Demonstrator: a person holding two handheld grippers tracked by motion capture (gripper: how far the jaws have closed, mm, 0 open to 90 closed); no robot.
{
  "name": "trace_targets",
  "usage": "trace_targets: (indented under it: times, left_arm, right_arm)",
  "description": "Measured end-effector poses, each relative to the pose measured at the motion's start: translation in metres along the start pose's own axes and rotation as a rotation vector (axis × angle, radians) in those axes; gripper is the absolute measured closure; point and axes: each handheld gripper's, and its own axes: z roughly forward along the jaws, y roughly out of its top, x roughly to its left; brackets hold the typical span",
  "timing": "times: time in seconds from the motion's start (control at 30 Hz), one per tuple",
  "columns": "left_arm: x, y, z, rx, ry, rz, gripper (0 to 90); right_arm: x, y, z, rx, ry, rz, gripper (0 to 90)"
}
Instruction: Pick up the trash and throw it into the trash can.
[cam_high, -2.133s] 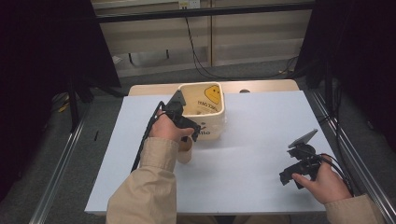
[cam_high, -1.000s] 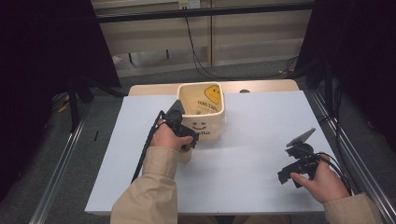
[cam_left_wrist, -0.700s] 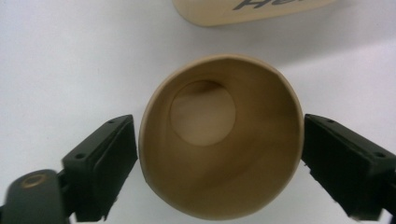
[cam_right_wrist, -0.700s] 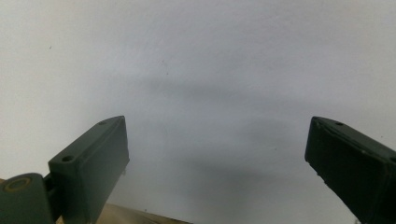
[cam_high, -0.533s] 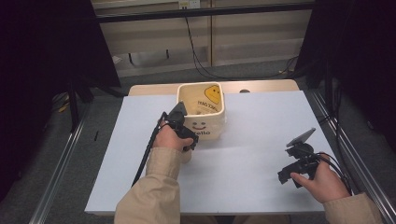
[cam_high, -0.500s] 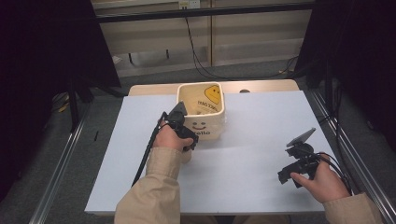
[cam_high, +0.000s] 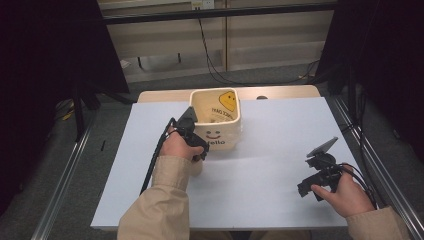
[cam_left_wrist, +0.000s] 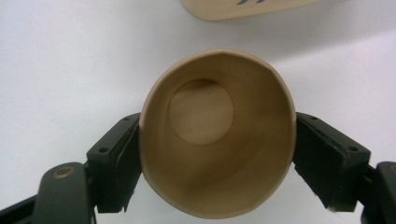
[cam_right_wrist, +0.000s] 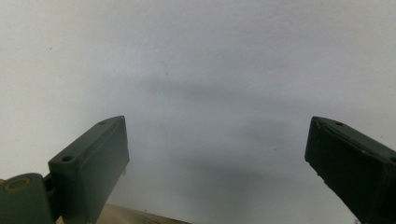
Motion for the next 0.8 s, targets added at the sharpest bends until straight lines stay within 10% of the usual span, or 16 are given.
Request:
trace_targets:
  times: [0.8]
  left_arm:
    - [-0.001,0.015,-0.057,-0.006,-0.003,-0.002,22.5]
  right_arm:
    - [0.0,0.0,-0.001,-0.004,0.006,0.007,6.2]
